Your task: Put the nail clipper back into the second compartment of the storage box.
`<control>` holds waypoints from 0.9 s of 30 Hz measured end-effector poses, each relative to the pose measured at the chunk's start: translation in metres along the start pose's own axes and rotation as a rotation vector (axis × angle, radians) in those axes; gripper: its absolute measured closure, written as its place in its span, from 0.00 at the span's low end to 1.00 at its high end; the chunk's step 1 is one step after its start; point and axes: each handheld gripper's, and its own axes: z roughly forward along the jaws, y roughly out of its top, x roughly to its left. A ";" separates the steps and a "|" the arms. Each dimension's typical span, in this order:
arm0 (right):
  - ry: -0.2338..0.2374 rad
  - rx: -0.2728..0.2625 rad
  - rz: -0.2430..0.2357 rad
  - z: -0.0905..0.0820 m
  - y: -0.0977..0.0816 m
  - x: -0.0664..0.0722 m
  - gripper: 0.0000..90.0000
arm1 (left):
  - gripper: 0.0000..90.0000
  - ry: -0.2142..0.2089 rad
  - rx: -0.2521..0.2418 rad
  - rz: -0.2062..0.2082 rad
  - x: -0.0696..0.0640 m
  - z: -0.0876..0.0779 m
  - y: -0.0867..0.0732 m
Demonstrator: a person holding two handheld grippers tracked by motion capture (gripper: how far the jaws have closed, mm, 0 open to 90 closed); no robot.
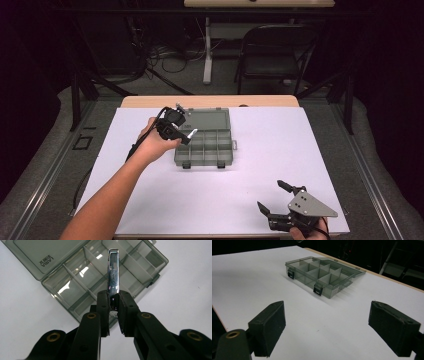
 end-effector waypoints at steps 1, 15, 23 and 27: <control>0.000 0.000 0.000 0.000 0.000 0.000 0.15 | 0.89 0.000 0.000 -0.007 0.001 0.001 0.001; 0.001 0.000 0.001 0.000 0.000 0.000 0.15 | 0.89 0.028 -0.008 -0.052 0.012 0.007 0.005; 0.000 -0.001 0.000 0.000 0.000 0.000 0.15 | 0.89 0.046 -0.016 -0.077 0.017 0.012 0.007; 0.000 -0.002 0.001 0.000 0.000 -0.001 0.15 | 0.89 0.057 -0.009 -0.078 0.018 0.016 0.009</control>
